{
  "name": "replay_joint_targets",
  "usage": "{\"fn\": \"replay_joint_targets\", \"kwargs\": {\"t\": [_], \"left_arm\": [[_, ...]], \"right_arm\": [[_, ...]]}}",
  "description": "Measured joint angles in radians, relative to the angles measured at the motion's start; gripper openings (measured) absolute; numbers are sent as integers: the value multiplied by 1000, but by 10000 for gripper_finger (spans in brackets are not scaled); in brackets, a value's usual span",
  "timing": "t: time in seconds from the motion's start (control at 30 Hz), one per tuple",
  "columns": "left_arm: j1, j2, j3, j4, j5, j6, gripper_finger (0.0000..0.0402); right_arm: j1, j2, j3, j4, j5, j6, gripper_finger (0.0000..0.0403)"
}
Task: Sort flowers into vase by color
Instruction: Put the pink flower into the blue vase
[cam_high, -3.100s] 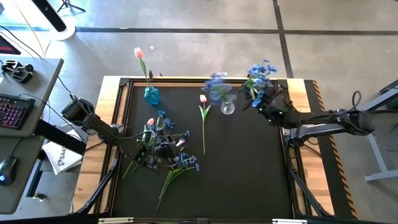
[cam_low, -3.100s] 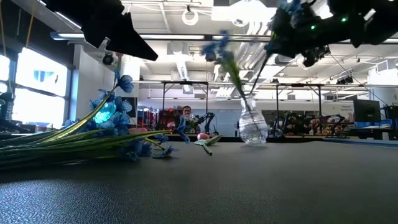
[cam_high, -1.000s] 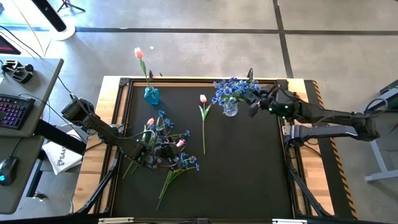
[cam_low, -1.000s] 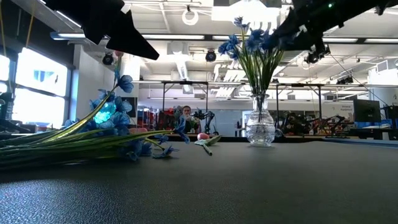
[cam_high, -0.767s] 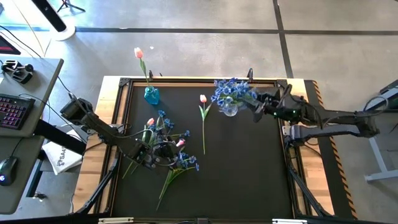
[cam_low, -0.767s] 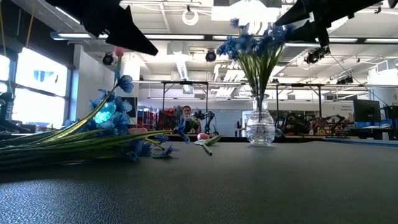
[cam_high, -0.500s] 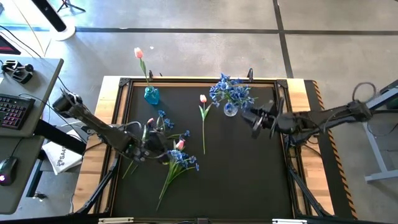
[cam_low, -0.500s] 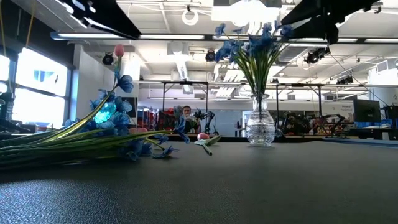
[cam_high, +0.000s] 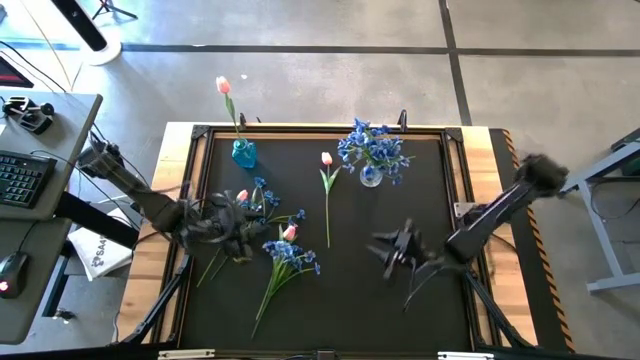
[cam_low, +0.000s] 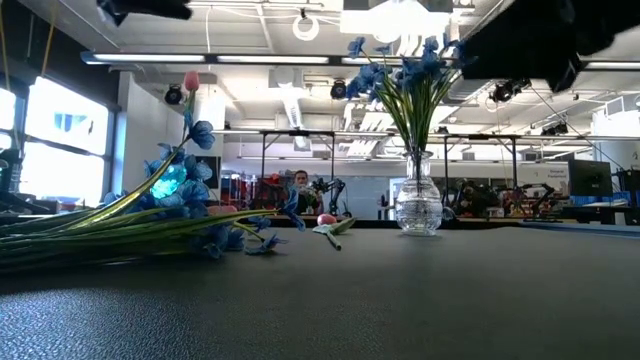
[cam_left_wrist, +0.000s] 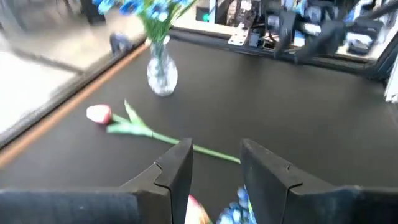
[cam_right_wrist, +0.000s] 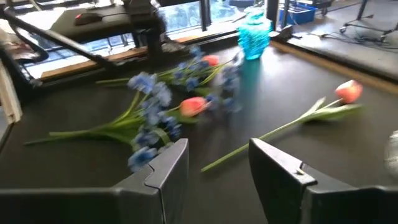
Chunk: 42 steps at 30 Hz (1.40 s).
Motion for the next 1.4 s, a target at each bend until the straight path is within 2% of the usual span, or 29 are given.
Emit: {"fn": "replay_joint_targets", "kwargs": {"t": [0.13,0.23,0.4,0.57,0.63,0.73,0.83,1.1,1.4], "left_arm": [[48,160,0,207,-68,132,113],[134,277,0,292,-57,137,107],[354,409,0,339,168,123,108],[584,522,0,505,487,138,137],[649,576,14,550,570,136,154],[715,654,77,537,629,124,175],[751,741,158,523,638,139,188],[769,912,386,273,517,149,190],[791,996,454,135,528,97,167]], "right_arm": [[23,242,0,293,6,-1,161],[35,372,0,463,7,0,161],[43,468,0,553,19,72,161],[42,472,0,555,24,86,161],[41,468,0,563,24,69,161],[36,466,0,573,25,49,161],[21,466,0,572,29,41,161],[-5,466,0,577,21,43,161],[10,466,0,577,18,46,161]]}}
